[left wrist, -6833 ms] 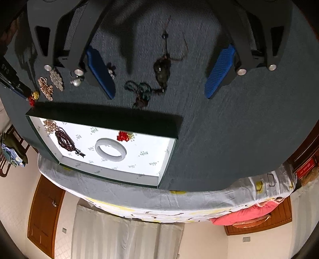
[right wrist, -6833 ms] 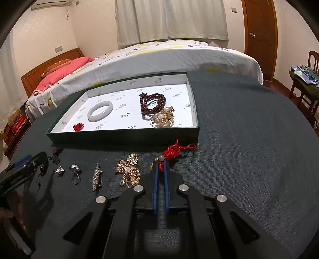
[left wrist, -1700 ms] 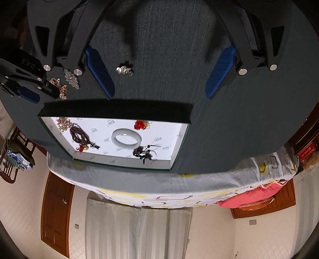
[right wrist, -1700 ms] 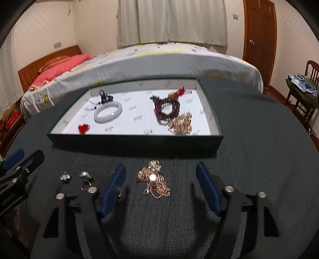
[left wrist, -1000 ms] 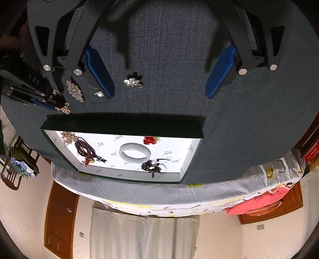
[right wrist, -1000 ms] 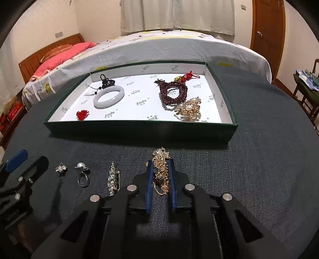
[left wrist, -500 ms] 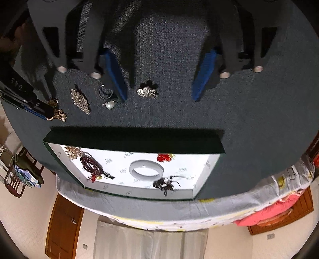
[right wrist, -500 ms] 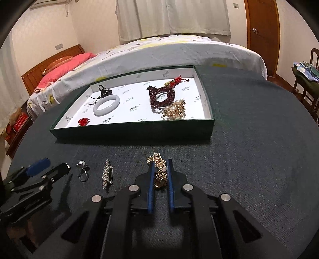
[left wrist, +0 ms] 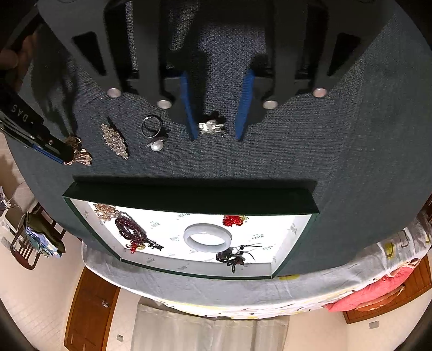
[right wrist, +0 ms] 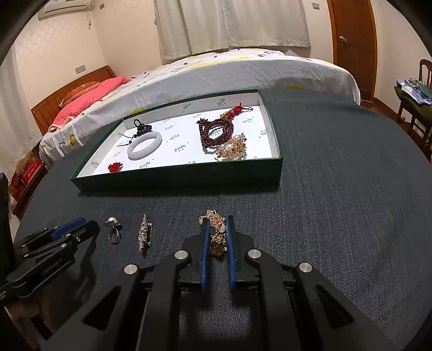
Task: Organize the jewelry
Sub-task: 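Grasp the gold chain with the right tool while the left tool grasps the silver flower brooch, then carry the gold chain and silver brooch into the box and open both tools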
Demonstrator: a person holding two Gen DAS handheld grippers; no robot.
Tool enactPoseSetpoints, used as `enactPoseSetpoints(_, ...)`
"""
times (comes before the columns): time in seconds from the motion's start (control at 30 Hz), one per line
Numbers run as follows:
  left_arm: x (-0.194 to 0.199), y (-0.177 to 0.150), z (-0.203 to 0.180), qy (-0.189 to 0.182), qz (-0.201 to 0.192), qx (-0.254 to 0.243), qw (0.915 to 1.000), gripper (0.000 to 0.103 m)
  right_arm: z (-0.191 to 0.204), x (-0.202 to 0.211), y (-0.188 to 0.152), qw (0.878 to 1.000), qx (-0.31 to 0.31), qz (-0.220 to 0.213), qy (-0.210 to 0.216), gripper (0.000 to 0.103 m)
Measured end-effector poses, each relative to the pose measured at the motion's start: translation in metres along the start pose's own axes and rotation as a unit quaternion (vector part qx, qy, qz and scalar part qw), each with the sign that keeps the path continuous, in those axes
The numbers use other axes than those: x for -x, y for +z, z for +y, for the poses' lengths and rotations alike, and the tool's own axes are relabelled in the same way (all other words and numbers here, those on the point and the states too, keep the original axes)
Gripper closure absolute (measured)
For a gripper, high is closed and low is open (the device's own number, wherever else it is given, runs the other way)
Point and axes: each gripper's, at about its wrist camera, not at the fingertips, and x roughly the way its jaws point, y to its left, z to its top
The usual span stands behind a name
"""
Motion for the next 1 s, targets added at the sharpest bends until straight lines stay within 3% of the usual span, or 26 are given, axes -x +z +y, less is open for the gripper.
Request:
enactPoseSetpoints(0.07,0.000,0.000,0.001,-0.004,0.000,0.001,1.0000,0.082,0.001,0.000,0.000,1.000,0.001,-0.001,0.000,0.091)
enactPoseSetpoints(1.0,0.008,0.000,0.006,-0.016,-0.019,0.016,0.9996,0.083,0.008,0.016,-0.001,0.999,0.012,-0.040,0.003,0.091)
